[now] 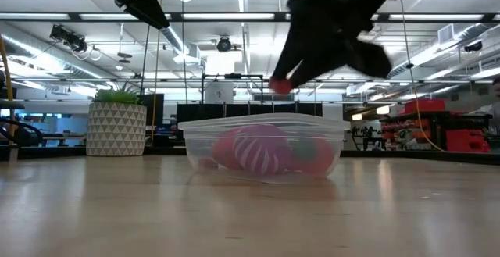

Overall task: Pick and placing Produce into tupperware
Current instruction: Put the pink peach into the transparent bin, then return to Home Position

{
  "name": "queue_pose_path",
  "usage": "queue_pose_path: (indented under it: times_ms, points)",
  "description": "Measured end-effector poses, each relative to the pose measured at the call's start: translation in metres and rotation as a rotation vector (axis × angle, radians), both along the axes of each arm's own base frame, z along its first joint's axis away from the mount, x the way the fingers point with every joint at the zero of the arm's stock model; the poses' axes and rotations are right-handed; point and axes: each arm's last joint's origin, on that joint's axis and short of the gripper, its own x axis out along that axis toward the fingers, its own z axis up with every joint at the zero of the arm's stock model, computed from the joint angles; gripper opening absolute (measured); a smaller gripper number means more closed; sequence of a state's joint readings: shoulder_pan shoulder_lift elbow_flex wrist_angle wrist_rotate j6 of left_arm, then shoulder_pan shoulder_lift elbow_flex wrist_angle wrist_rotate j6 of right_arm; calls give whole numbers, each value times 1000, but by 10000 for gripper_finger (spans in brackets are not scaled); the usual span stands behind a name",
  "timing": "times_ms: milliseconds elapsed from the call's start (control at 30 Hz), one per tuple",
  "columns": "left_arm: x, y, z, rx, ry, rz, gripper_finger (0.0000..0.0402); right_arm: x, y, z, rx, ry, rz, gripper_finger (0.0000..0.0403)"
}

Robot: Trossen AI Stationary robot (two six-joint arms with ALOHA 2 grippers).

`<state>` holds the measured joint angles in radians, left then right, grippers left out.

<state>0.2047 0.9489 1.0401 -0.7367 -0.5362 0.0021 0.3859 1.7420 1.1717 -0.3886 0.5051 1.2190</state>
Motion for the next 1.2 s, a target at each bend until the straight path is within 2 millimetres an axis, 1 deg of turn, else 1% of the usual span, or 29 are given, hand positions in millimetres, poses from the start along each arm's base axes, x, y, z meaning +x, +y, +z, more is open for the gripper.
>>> queue_pose_path:
  times_ms: [67, 167, 267, 467, 633, 800, 900, 1000, 1133, 1200]
  points:
    - [0, 0, 0, 0, 0, 0, 316, 9, -4, -13, 1, 32, 49, 100]
    - [0, 0, 0, 0, 1, -1, 316, 14, -13, -26, -13, 104, 93, 112]
    - [0, 0, 0, 0, 1, -1, 316, 16, -20, -28, -23, 120, 89, 127]
    - [0, 0, 0, 0, 1, -1, 316, 19, -32, -19, -22, 95, 77, 159]
    - [0, 0, 0, 0, 1, 0, 316, 19, -33, -18, 4, 109, 115, 177]
    - [0, 0, 0, 7, 8, -7, 316, 17, -33, -11, -6, 103, 165, 181]
    - [0, 0, 0, 21, 29, -18, 316, 17, -33, -10, -5, 99, 162, 181]
    - [0, 0, 0, 16, 24, -14, 316, 17, -34, -11, -38, 115, 199, 182]
    - [-1, 0, -1, -9, 14, 6, 316, 13, -42, -7, -122, 171, 275, 183]
    - [-3, -1, -2, -17, 25, 9, 316, 10, -47, 2, -112, 159, 268, 183]
